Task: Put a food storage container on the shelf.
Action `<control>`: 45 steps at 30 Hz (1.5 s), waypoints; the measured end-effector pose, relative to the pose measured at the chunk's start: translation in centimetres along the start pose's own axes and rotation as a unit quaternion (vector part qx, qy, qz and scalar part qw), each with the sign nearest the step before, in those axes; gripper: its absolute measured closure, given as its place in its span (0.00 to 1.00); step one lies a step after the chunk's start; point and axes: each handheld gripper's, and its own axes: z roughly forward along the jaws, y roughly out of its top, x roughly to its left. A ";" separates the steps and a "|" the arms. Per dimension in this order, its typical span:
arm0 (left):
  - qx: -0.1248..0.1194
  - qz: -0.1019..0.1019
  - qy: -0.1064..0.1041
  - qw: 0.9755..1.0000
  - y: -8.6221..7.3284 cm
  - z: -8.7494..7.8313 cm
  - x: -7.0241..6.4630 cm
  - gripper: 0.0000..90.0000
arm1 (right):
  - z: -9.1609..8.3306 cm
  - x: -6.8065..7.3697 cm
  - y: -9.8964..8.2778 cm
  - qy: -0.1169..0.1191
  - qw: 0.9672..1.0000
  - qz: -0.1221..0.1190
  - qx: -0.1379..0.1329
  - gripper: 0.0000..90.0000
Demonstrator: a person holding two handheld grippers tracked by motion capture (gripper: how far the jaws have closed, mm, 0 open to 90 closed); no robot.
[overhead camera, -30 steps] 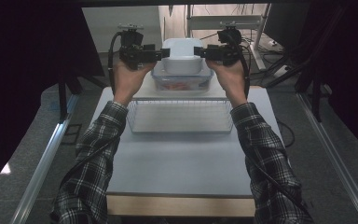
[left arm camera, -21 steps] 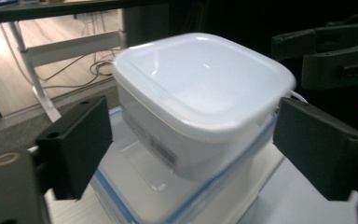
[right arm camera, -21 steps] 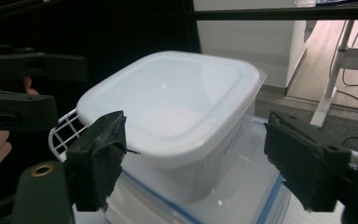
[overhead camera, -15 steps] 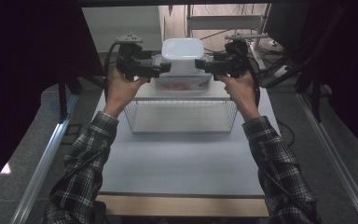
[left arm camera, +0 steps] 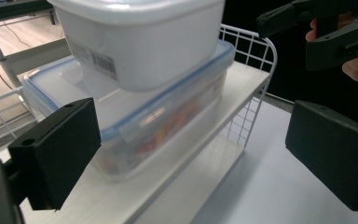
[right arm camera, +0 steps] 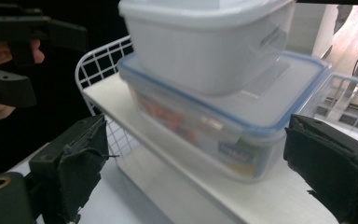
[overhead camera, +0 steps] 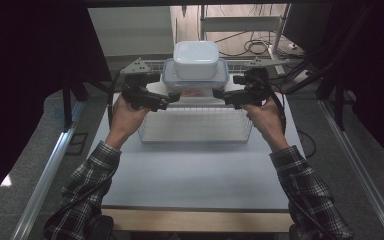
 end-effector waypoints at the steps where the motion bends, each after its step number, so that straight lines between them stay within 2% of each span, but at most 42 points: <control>1: -0.001 0.002 -0.001 1.000 -0.3 -0.1 -0.2 0.03 | 0.0 0.2 -0.2 0.001 1.000 -0.003 0.001 0.07; 6: -0.005 0.005 -0.008 1.000 -1.7 -0.6 -1.1 0.03 | -0.2 0.8 -1.2 0.008 1.000 -0.009 0.004 0.06; 8: 0.001 0.004 -0.019 1.000 -2.5 -0.7 -1.6 0.03 | -0.4 1.1 -2.0 0.014 1.000 -0.012 0.006 0.05; 11: 0.005 0.004 -0.024 1.000 -3.1 -0.7 -2.0 0.03 | -0.4 1.4 -2.5 0.018 1.000 -0.012 0.009 0.05; 21: 0.006 -0.006 -0.043 0.999 -6.9 -0.6 -3.2 0.02 | -1.0 2.0 -6.5 0.020 0.999 -0.022 0.024 0.04; 30: 0.020 0.002 -0.038 0.999 -9.4 -0.2 -4.3 0.02 | -2.1 2.4 -9.7 0.010 0.999 -0.024 0.030 0.02; 32: 0.026 0.004 -0.035 0.999 -10.3 -0.1 -4.8 0.02 | -2.4 2.4 -10.4 0.010 0.999 -0.022 0.033 0.02; 40: 0.036 -0.005 -0.032 0.999 -12.7 0.1 -5.8 0.02 | -3.0 2.1 -13.0 0.001 0.999 -0.018 0.041 0.02; 42: 0.047 -0.008 -0.029 0.998 -13.9 0.2 -6.0 0.02 | -3.0 2.0 -13.7 0.000 0.999 -0.018 0.049 0.01; 45: 0.049 -0.020 -0.032 0.998 -15.1 0.2 -5.9 0.02 | -3.0 1.9 -14.6 -0.002 0.999 -0.013 0.052 0.01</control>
